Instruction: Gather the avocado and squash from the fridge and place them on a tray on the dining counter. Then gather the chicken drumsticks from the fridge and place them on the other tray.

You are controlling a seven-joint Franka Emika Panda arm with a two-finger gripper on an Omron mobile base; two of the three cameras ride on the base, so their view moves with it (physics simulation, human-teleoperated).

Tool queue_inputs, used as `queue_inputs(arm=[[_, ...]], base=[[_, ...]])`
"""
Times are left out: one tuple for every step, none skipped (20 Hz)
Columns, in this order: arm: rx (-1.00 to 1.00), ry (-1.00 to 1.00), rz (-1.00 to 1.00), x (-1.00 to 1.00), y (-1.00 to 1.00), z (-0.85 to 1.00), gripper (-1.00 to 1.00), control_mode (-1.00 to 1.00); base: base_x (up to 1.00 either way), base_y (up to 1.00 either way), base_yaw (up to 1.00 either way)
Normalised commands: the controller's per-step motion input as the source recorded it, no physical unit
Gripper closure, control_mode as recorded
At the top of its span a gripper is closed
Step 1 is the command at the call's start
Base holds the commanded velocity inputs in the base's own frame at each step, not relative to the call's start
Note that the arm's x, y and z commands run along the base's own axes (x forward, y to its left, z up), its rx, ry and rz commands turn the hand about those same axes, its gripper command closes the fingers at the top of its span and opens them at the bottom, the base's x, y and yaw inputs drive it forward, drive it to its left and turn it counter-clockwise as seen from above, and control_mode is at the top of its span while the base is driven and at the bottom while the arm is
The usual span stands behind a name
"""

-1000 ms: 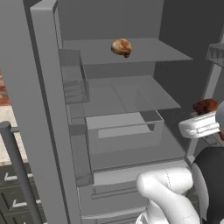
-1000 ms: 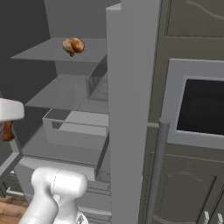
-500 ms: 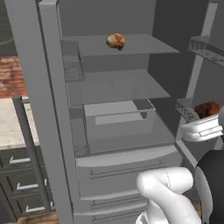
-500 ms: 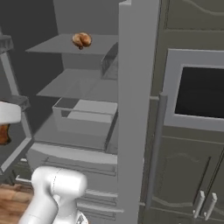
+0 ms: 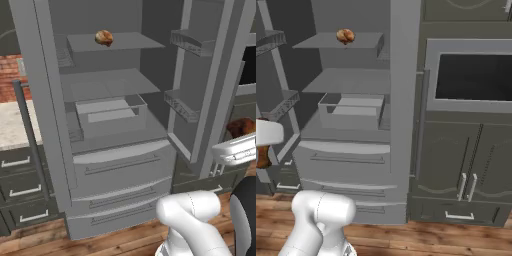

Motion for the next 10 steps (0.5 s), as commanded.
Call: queue_inputs(arm=[[0.00,0.00,0.00,0.00,0.00,0.00,1.00,1.00],[0.00,0.00,0.00,0.00,0.00,0.00,1.00,1.00],[0.00,0.00,0.00,0.00,0.00,0.00,1.00,1.00],[0.00,0.00,0.00,0.00,0.00,0.00,1.00,1.00],[0.00,0.00,0.00,0.00,0.00,0.00,1.00,1.00],[0.00,0.00,0.00,0.00,0.00,0.00,1.00,1.00],[0.00,0.00,0.00,0.00,0.00,0.00,1.00,1.00],[0.00,0.00,0.00,0.00,0.00,0.00,1.00,1.00],[0.00,0.00,0.00,0.00,0.00,0.00,1.00,1.00],[0.00,0.00,0.00,0.00,0.00,0.00,1.00,1.00]], base=[[-0.63,-0.22,-0.46],[-0.64,-0.31,-0.47],[-0.65,-0.33,-0.46],[-0.59,-0.34,-0.48],[-0.54,-0.37,-0.48],[-0.48,-0.39,-0.49],[-0.42,-0.40,-0.50],[-0.39,-0.44,-0.51],[-0.35,-0.49,-0.49],[-0.35,-0.55,-0.48]])
